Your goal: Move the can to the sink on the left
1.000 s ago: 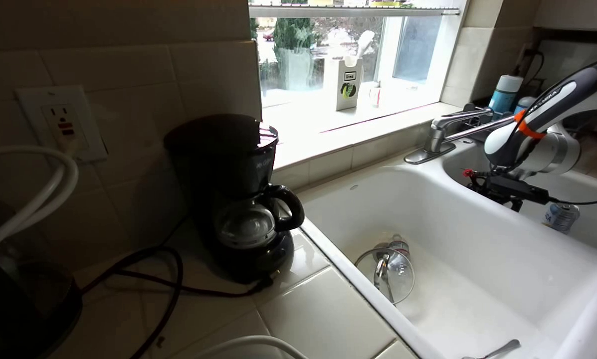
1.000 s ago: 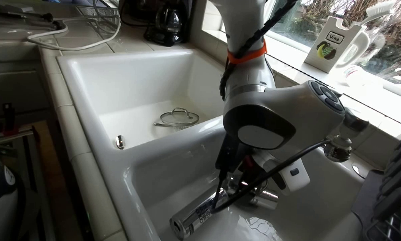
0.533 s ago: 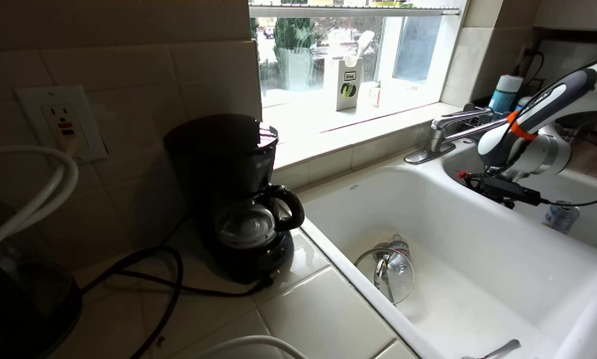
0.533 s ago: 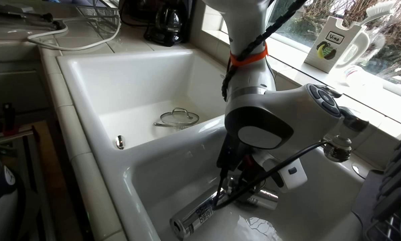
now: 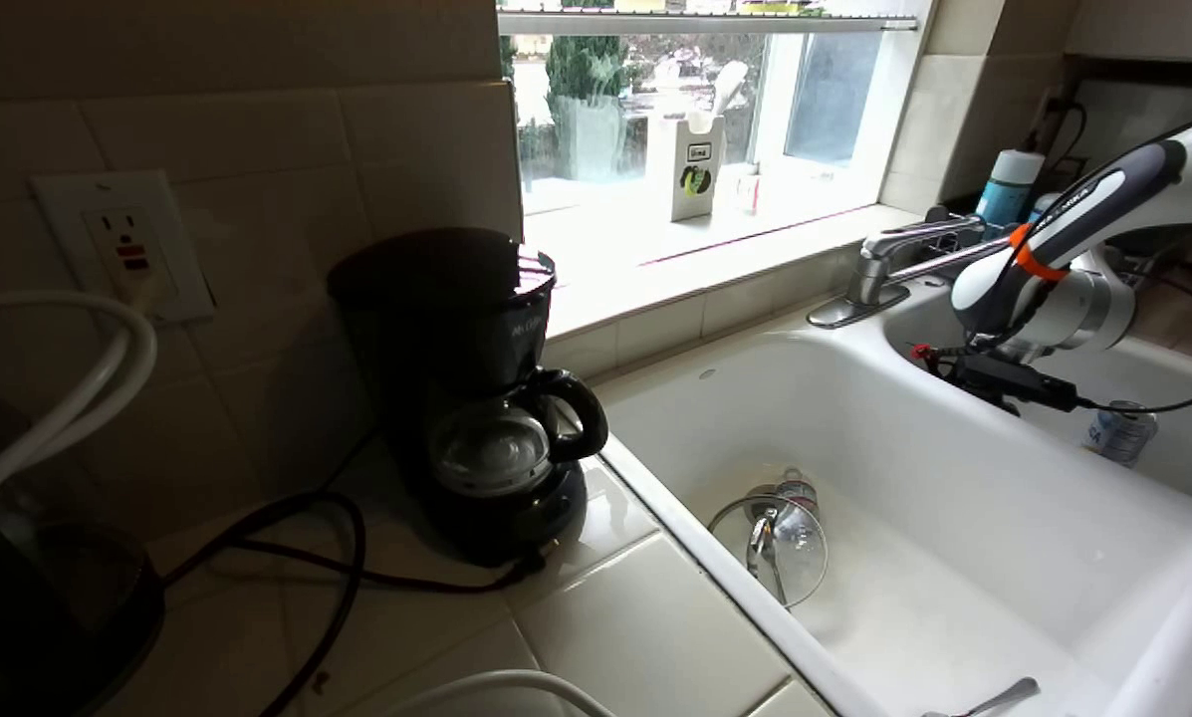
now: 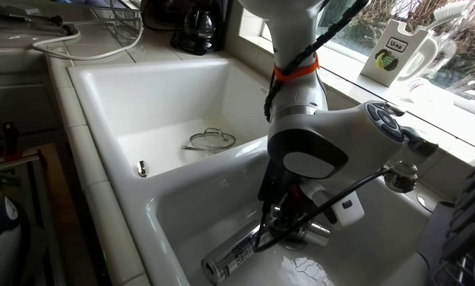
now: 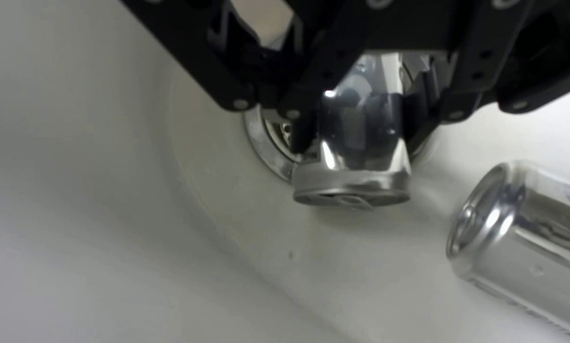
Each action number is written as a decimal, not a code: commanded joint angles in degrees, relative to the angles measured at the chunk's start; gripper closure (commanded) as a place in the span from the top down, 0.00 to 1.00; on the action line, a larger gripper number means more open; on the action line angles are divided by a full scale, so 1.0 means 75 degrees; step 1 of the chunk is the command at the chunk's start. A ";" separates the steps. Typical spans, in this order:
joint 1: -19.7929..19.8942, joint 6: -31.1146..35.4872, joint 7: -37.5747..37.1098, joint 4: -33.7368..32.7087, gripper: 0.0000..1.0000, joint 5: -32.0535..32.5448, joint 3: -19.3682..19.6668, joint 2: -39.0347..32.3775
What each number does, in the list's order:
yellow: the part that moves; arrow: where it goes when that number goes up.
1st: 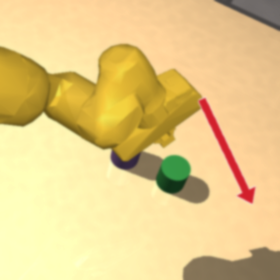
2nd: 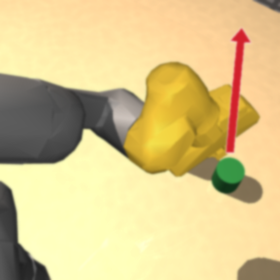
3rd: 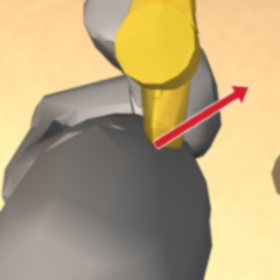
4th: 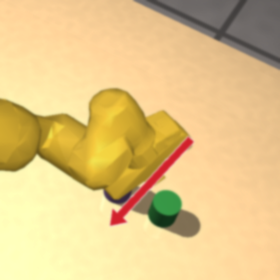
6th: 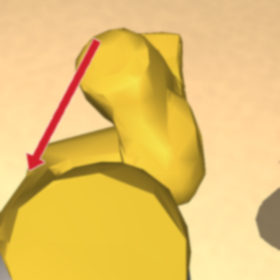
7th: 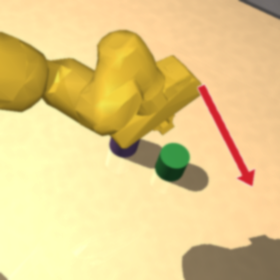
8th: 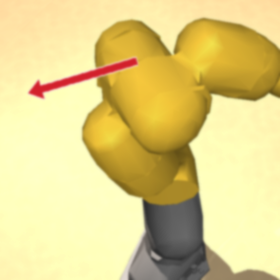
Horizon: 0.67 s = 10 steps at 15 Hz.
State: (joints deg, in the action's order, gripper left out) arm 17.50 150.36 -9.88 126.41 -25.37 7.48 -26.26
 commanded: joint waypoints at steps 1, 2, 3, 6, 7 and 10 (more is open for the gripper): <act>0.0049 -0.0149 0.0082 -0.0056 0.23 -0.0076 -0.0032 -0.0009; 0.0012 -0.0186 0.0037 0.0011 0.23 -0.0017 0.0007 0.0085; -0.0038 -0.0211 -0.0020 0.0077 0.23 0.0059 0.0057 0.0170; -0.0167 -0.0192 -0.0106 0.0349 0.23 0.0222 0.0147 0.0517; -0.0221 -0.0166 -0.0139 0.0449 0.23 0.0274 0.0177 0.0647; -0.0312 -0.0157 -0.0142 0.0706 0.23 0.0388 0.0216 0.1049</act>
State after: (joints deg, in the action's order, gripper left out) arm 16.62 150.36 -9.92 128.31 -24.27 7.86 -23.07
